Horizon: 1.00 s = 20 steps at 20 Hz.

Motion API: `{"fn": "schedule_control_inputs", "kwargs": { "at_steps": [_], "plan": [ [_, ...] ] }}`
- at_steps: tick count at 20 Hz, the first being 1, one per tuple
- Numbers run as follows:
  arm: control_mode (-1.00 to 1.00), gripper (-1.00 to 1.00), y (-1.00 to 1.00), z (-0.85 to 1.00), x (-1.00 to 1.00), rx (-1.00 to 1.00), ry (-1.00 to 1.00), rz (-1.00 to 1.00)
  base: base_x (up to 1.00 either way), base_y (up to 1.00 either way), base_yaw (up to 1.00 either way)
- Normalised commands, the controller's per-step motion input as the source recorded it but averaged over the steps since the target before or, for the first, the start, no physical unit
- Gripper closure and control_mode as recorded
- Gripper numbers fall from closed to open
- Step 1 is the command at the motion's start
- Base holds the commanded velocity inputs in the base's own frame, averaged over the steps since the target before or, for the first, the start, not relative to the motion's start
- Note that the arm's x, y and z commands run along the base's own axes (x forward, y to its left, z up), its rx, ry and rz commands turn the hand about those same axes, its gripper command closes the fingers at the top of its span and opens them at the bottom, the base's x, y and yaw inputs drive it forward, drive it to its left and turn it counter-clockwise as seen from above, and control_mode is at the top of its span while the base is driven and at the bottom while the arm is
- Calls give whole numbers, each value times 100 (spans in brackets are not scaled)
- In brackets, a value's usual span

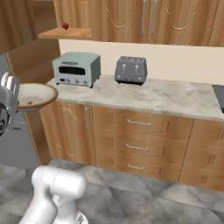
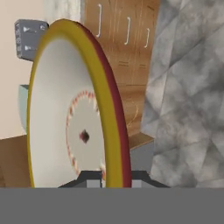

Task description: Pick the mug and place it in the sink. Pick the bowl and place it in the open cabinet and then close the cabinet.

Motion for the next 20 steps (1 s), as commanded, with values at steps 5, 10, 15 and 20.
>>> {"fn": "schedule_control_inputs", "kwargs": {
  "at_steps": [5,10,15,20],
  "plan": [
    [100,100,0,0,0,0,0,0,100,-24,-5],
    [100,100,0,0,0,0,0,0,66,28,0],
    [100,100,0,0,0,0,0,0,22,17,0],
    [100,100,0,0,0,0,0,0,17,-23,5]
  ]
}}
